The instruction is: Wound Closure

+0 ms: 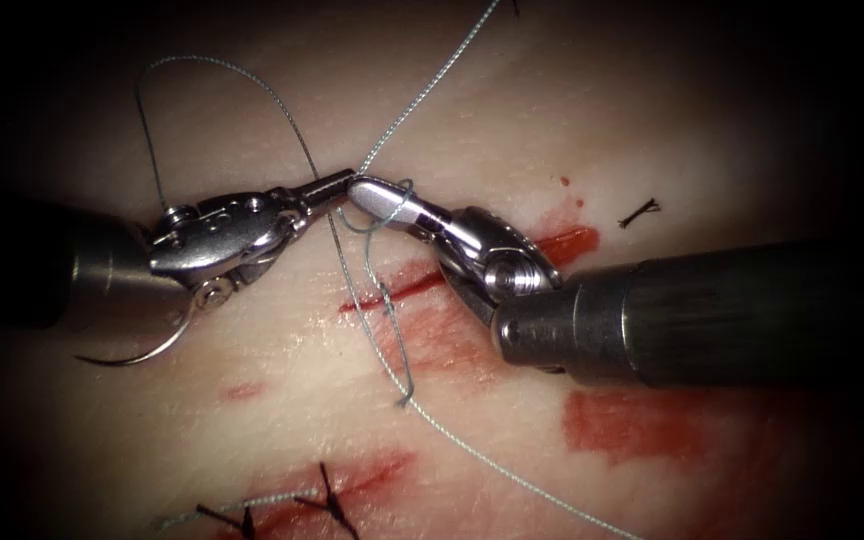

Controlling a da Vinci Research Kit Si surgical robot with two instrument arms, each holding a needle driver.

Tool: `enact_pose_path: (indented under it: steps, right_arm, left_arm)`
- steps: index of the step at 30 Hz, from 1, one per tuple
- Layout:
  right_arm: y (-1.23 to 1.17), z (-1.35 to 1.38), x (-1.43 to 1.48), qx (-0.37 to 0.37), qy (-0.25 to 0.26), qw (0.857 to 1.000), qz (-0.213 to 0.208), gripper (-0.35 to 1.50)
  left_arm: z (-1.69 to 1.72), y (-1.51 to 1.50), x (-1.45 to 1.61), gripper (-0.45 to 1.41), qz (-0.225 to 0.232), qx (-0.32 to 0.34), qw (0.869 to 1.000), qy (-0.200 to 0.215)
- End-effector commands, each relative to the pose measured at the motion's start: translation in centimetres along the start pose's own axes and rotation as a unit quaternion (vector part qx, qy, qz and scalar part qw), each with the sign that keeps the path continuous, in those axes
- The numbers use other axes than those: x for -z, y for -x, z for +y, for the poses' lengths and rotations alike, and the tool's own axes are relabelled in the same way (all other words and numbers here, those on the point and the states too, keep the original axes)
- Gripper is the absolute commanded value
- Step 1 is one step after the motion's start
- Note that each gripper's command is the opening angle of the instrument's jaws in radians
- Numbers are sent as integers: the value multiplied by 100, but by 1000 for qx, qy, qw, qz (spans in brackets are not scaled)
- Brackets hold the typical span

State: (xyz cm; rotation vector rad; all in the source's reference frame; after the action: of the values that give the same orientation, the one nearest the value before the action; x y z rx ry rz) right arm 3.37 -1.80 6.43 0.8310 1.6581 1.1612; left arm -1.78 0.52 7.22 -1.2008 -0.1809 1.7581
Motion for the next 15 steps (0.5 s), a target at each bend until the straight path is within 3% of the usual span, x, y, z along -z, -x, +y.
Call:
enact_pose_path:
  steps: [1,11,15]
  right_arm:
    - [4,3,-7,6,-3,1000,-10,-35]
    - [2,12,-17,28,-39,995,-91,-35]
    - [1,-2,-22,28,13,980,-195,-35]
  left_arm:
    - [3,6,-6,-45,-1,6,1000,5]
    - [13,14,-13,-45,-11,11,999,34]
    - [20,16,-14,-45,-16,7,999,47]
